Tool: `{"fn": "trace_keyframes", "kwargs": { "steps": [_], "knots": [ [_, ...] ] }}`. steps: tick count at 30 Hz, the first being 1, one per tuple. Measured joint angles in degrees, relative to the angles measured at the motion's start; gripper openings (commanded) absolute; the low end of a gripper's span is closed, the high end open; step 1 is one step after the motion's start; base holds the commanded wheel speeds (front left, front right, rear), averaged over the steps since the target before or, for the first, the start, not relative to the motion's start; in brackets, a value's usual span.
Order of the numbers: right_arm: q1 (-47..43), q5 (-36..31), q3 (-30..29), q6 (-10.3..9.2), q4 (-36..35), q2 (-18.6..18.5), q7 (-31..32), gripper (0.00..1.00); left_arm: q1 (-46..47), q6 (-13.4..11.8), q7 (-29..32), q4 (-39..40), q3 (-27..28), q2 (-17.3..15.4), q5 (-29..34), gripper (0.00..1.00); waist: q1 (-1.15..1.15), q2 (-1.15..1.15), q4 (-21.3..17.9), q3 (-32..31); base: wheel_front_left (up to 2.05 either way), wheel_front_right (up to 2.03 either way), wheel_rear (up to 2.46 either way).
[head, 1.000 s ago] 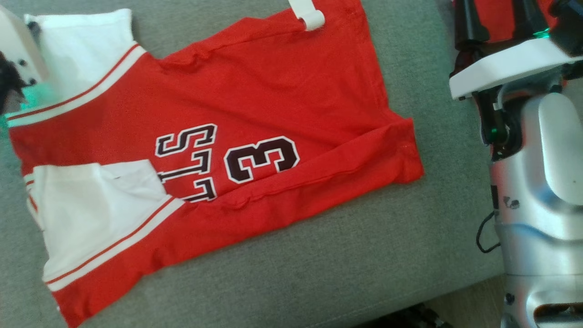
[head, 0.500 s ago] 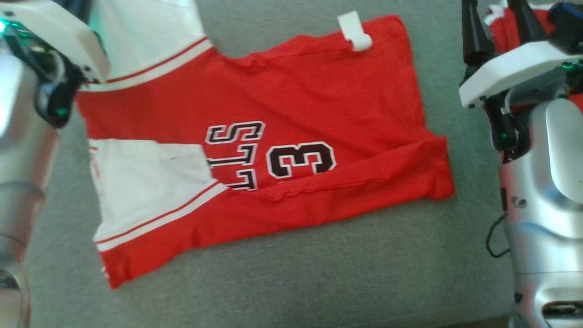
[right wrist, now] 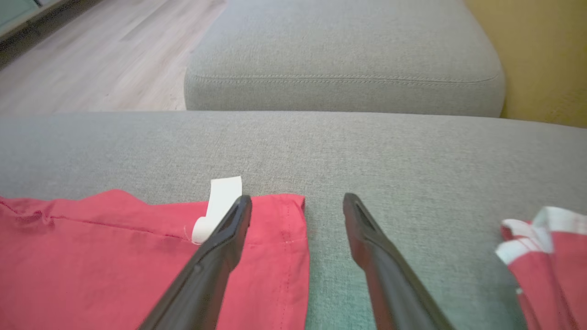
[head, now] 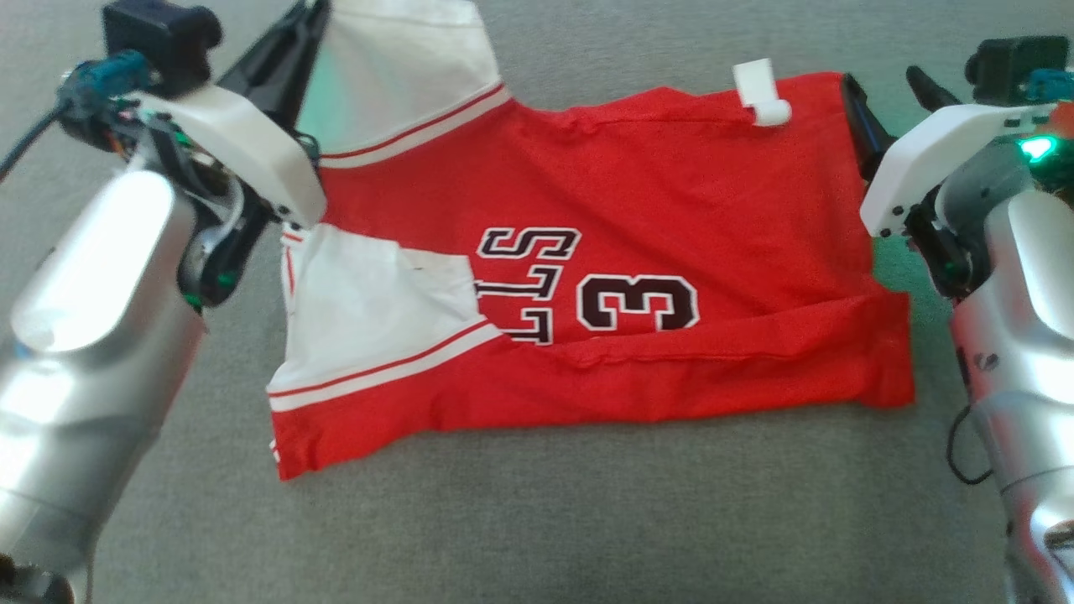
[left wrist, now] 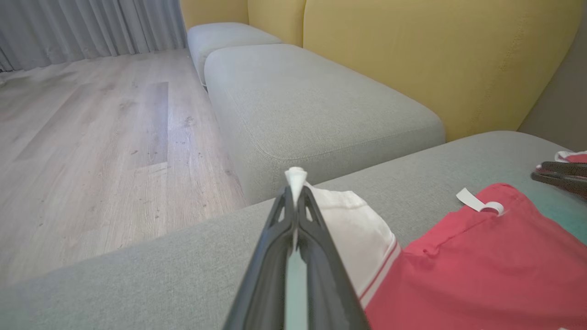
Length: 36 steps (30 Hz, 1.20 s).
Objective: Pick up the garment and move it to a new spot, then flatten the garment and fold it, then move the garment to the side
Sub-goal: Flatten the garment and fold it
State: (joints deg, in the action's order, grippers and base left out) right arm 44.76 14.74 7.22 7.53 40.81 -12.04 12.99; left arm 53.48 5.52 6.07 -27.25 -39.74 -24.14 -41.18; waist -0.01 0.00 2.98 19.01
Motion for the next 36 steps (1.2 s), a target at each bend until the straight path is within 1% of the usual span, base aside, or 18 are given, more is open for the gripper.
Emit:
{"fn": "trace_keyframes", "kwargs": {
  "steps": [2, 3, 7, 11, 18, 19, 20, 21, 25, 30, 36],
  "knots": [
    [1.2, 0.0, 1.5, 0.00, 2.4, -1.0, 0.6, 1.00, -0.8, -0.6, 0.6, 2.5, -0.4, -0.2, 0.0, 0.00, 0.00, 0.00, 0.9, 0.5, 0.00, 0.00, 0.00],
    [2.4, 0.1, 2.5, 0.00, 4.7, -1.7, 1.0, 1.00, -1.3, -1.1, 1.5, 4.4, -0.9, -0.4, 0.0, 0.00, 0.00, 0.00, 1.7, 1.1, 0.00, 0.00, 0.00],
    [5.0, 0.1, 4.3, 0.00, 9.1, -2.5, 1.6, 1.00, -2.3, -1.9, 2.5, 7.2, -1.1, -0.6, -0.1, 0.00, 0.00, 0.00, 3.1, 2.3, 0.00, 0.00, 0.00],
    [7.1, -0.2, 5.8, 0.00, 13.3, -3.2, 2.7, 1.00, -2.4, -2.3, 3.0, 8.6, -1.1, -0.6, -0.1, 0.00, 0.01, 0.00, 4.1, 3.4, 0.00, 0.00, 0.00],
    [11.0, -0.6, 7.9, 0.00, 16.8, -3.6, 2.8, 1.00, -2.3, -2.6, 3.0, 9.2, -1.5, -0.4, -0.1, 0.00, 0.01, 0.00, 5.0, 4.5, 0.00, 0.00, 0.00],
    [11.4, -0.4, 8.5, 0.00, 17.2, -3.6, 2.9, 0.94, -2.3, -2.6, 3.0, 9.1, -1.6, -0.4, -0.1, 0.00, 0.00, 0.00, 5.1, 4.7, 0.00, 0.00, 0.00],
    [11.8, 0.1, 9.2, 0.00, 17.5, -3.6, 3.2, 0.22, -2.2, -2.6, 3.0, 9.1, -1.6, -0.4, -0.1, 0.00, 0.00, 0.00, 5.1, 4.8, 0.00, 0.00, 0.00],
    [12.3, 0.5, 9.9, 0.00, 17.6, -3.7, 3.3, 0.00, -2.1, -2.6, 3.0, 8.9, -1.6, -0.4, -0.1, 0.00, 0.01, 0.00, 5.1, 4.9, 0.00, 0.00, 0.00],
    [13.4, 2.6, 11.5, 0.00, 18.3, -3.6, 2.5, 0.00, -2.1, -3.0, 2.6, 7.0, -1.4, -0.4, -0.1, 0.00, 0.01, 0.00, 4.6, 5.1, 0.00, 0.00, 0.00],
    [13.5, 6.9, 10.7, 0.00, 18.9, -3.3, -1.7, 0.00, -1.6, -3.4, 0.4, 3.2, -0.5, -0.6, -0.1, 0.00, 0.01, 0.00, 3.4, 4.4, 0.00, 0.00, 0.00],
    [15.1, 12.9, 9.8, 0.00, 18.0, -1.5, -5.6, 0.00, 2.1, -3.5, -2.1, -2.5, 1.6, -1.1, -0.1, 0.00, 0.01, 0.00, 1.6, 3.9, 0.00, 0.00, 0.00]
  ]
}}
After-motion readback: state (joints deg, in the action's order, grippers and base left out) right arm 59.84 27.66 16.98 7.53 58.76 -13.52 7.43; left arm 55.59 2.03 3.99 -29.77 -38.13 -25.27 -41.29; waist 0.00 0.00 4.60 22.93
